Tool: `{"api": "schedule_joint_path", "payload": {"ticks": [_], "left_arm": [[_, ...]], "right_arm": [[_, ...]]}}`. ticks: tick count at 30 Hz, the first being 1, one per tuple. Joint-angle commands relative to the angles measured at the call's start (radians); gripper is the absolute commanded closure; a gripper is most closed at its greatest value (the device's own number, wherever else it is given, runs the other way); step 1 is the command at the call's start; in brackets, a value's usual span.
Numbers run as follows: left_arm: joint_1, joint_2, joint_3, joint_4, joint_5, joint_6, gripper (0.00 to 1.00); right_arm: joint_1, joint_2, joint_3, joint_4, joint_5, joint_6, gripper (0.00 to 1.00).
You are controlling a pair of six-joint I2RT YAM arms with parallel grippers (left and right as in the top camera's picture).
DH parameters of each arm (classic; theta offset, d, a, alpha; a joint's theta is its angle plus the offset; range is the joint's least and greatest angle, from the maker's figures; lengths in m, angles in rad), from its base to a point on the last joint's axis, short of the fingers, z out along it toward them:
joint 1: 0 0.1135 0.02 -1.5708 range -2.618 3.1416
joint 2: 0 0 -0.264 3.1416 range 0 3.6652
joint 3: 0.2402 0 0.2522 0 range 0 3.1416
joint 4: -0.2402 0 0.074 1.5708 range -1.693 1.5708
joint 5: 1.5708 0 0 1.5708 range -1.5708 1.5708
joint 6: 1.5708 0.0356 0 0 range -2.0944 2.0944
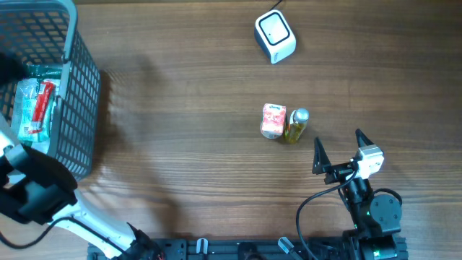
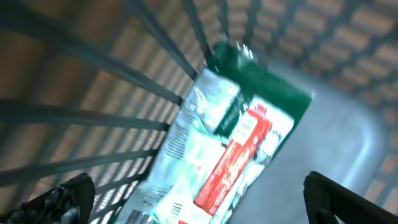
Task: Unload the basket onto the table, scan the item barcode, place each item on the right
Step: 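Move the left gripper into the basket and grasp the 3M gloves package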
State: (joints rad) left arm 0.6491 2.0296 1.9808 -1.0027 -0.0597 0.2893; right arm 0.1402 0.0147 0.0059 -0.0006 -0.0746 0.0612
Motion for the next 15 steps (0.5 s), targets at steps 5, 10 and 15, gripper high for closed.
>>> {"api": "schedule_joint_path", "payload": {"ticks": [5,10,15], "left_arm": [[0.003,0.045,-0.215,0.029,0.022,0.306,0.00],[0.003,0.045,-0.300,0.100,-0.045,0.358,0.00],[0.004,0.046,-0.328,0.148,-0.050,0.359,0.00]], "right_arm": [[-0.005,-0.004,-0.001,0.003,-0.001,-0.009,0.00],[-0.005,-0.004,-0.001,0.003,-0.001,-0.008,0.00],[-0.005,-0.004,-0.001,0.003,-0.001,-0.008,0.00]]}}
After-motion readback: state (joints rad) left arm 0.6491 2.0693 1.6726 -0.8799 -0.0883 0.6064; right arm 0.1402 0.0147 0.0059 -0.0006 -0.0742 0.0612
